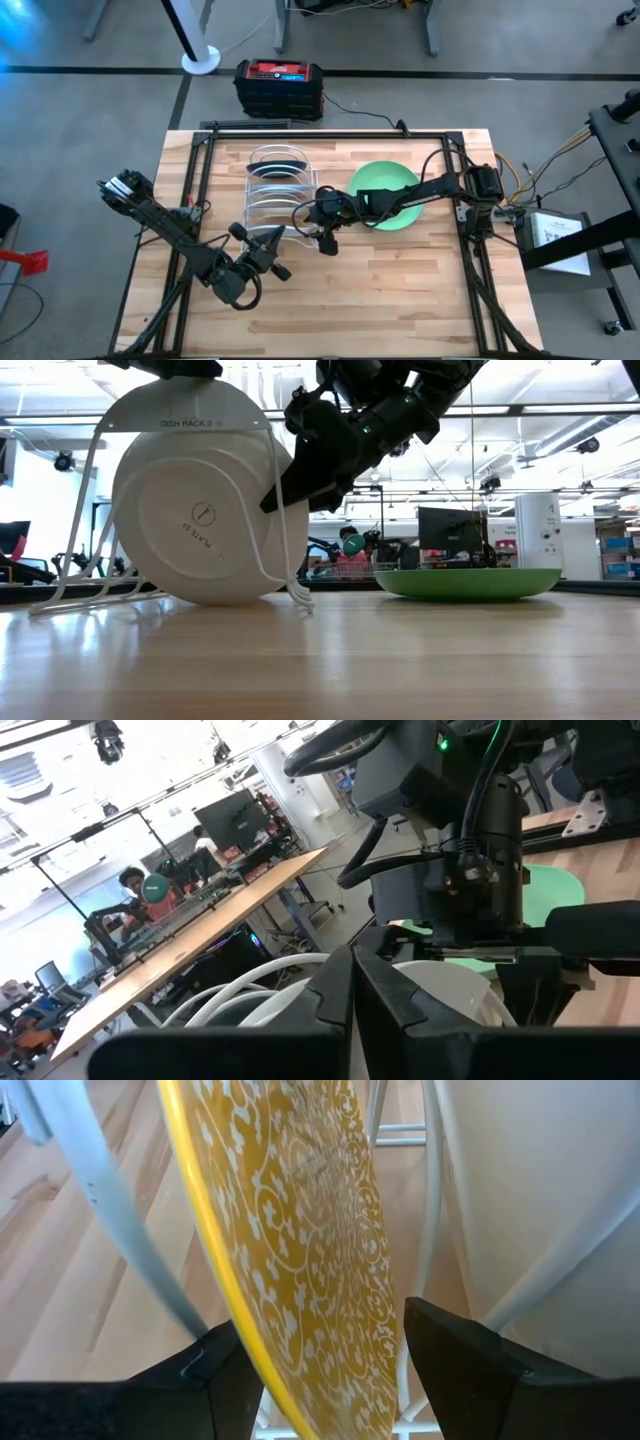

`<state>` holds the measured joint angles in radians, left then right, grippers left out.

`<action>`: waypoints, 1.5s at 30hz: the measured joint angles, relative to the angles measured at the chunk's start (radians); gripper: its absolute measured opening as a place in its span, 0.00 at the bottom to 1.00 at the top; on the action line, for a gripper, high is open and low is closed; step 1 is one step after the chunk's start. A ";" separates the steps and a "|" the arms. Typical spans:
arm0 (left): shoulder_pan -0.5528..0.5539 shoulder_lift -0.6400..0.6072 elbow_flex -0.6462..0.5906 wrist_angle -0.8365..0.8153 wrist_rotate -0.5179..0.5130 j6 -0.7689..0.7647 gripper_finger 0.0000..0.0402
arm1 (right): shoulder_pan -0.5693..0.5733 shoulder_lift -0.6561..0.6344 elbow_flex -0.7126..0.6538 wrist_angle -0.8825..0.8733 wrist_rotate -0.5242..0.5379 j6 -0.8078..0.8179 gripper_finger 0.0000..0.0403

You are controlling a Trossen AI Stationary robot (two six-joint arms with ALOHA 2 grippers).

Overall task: Sort dishes
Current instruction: Put the yellow pattern plate in the dish rack, then put the green plate in the dish rack

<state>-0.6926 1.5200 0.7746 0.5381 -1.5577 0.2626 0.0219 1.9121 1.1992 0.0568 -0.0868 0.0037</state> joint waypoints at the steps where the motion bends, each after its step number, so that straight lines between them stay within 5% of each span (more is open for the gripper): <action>1: 0.000 0.000 0.000 0.000 0.000 0.000 0.00 | 0.000 0.000 0.000 -0.003 0.000 0.010 0.58; 14: 0.001 0.000 -0.002 -0.020 -0.004 0.005 0.00 | 0.007 -0.011 -0.009 -0.045 0.029 0.025 0.45; 32: 0.000 0.000 -0.002 -0.018 -0.004 0.008 0.00 | 0.006 -0.018 -0.006 -0.197 0.038 0.057 0.76; 45: 0.000 -0.002 0.048 -0.012 -0.006 0.094 0.00 | 0.006 -0.048 -0.006 -0.294 0.037 0.077 0.79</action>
<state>-0.6930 1.5180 0.8225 0.5262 -1.5639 0.3568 0.0277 1.8646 1.1934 -0.2376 -0.0494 0.0803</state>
